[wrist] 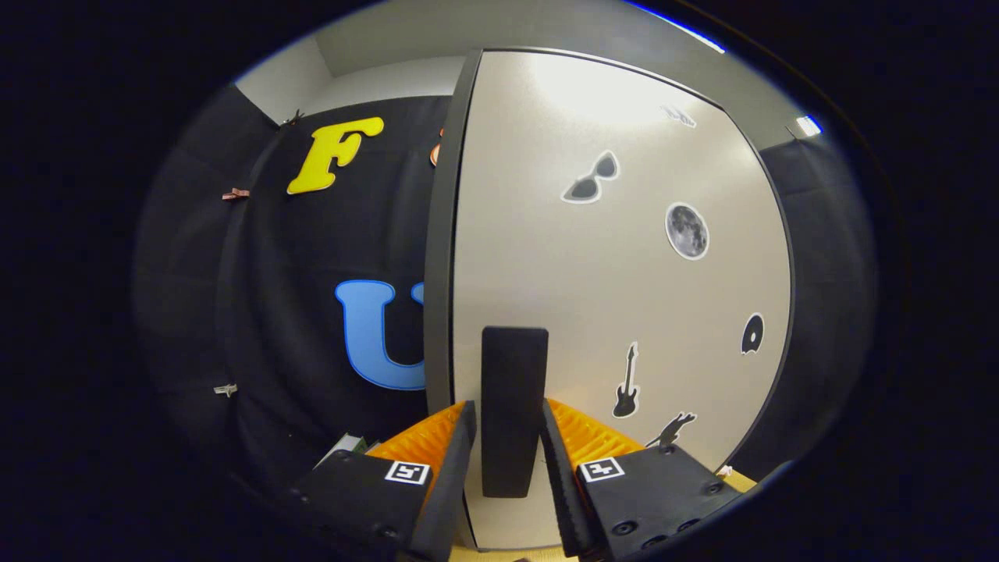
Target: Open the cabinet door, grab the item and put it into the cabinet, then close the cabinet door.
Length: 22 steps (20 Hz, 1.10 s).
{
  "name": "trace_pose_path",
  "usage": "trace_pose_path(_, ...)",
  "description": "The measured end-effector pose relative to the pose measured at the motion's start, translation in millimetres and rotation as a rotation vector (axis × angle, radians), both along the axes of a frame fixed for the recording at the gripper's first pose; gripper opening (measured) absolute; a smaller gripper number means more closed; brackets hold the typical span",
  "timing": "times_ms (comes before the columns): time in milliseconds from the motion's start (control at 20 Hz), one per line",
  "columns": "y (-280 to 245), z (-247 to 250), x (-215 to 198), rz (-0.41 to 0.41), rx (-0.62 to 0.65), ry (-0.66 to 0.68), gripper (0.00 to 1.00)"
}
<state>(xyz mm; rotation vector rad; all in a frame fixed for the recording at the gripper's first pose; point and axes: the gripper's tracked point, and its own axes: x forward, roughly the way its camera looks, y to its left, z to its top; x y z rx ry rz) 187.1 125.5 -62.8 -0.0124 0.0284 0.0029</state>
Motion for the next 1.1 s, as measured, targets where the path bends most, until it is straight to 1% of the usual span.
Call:
trace_pose_path(50, 1.0, -0.8, 1.0, 0.0, -0.005, -0.001, 0.54)
trace_pose_path(100, -6.8, 0.8, -8.2, -0.022, 0.003, -0.004, 0.45)
trace_pose_path(150, -4.4, -2.0, 0.8, -0.01, 0.036, 0.014, 0.37)
trace_pose_path(200, -4.8, -1.1, 0.9, 0.004, 0.055, 0.019, 0.3)
trace_pose_path(250, -4.9, -5.9, -0.9, 0.024, 0.066, 0.045, 0.29)
trace_pose_path(300, -5.7, -2.5, 0.0, 0.048, 0.055, 0.049, 0.22)
trace_pose_path(350, -5.5, -6.0, -2.4, 0.064, 0.048, 0.066, 0.22)
trace_pose_path(400, -4.5, -2.3, -6.1, 0.077, 0.04, 0.067, 0.16)
trace_pose_path(600, -1.9, 10.0, -30.9, 0.117, 0.066, 0.072, 0.15)
trace_pose_path(850, -16.8, 12.9, -70.1, 0.166, 0.087, 0.078, 0.15)
trace_pose_path(1100, -31.1, 17.6, -98.8, 0.196, 0.075, 0.072, 0.15)
